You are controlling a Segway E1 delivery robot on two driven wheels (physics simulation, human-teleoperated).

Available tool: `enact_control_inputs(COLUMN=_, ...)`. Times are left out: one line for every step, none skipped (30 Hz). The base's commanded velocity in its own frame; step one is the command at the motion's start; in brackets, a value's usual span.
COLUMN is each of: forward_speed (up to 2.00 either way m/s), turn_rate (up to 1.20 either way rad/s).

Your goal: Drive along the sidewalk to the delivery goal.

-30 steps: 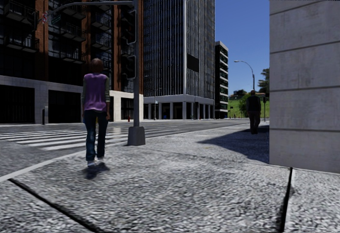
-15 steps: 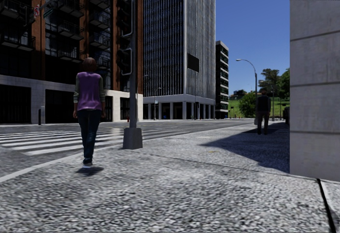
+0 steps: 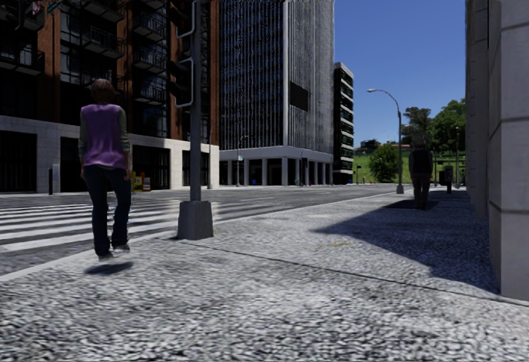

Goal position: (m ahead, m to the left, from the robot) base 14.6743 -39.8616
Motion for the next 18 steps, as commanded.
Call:
enact_control_inputs(forward_speed=1.16, turn_rate=-0.29)
enact_control_inputs(forward_speed=1.16, turn_rate=-0.29)
enact_control_inputs(forward_speed=1.16, turn_rate=-0.29)
enact_control_inputs(forward_speed=1.16, turn_rate=-0.29)
enact_control_inputs(forward_speed=1.16, turn_rate=-0.29)
enact_control_inputs(forward_speed=1.16, turn_rate=-0.29)
enact_control_inputs(forward_speed=1.16, turn_rate=-0.29)
enact_control_inputs(forward_speed=1.16, turn_rate=-0.3)
enact_control_inputs(forward_speed=1.16, turn_rate=-0.3)
enact_control_inputs(forward_speed=1.16, turn_rate=-0.3)
enact_control_inputs(forward_speed=1.16, turn_rate=-0.3)
enact_control_inputs(forward_speed=1.16, turn_rate=-0.3)
enact_control_inputs(forward_speed=1.16, turn_rate=-0.3)
enact_control_inputs(forward_speed=1.16, turn_rate=-0.3)
enact_control_inputs(forward_speed=1.16, turn_rate=-0.3)
enact_control_inputs(forward_speed=1.16, turn_rate=-0.3)
enact_control_inputs(forward_speed=1.16, turn_rate=-0.3)
enact_control_inputs(forward_speed=1.16, turn_rate=-0.3)
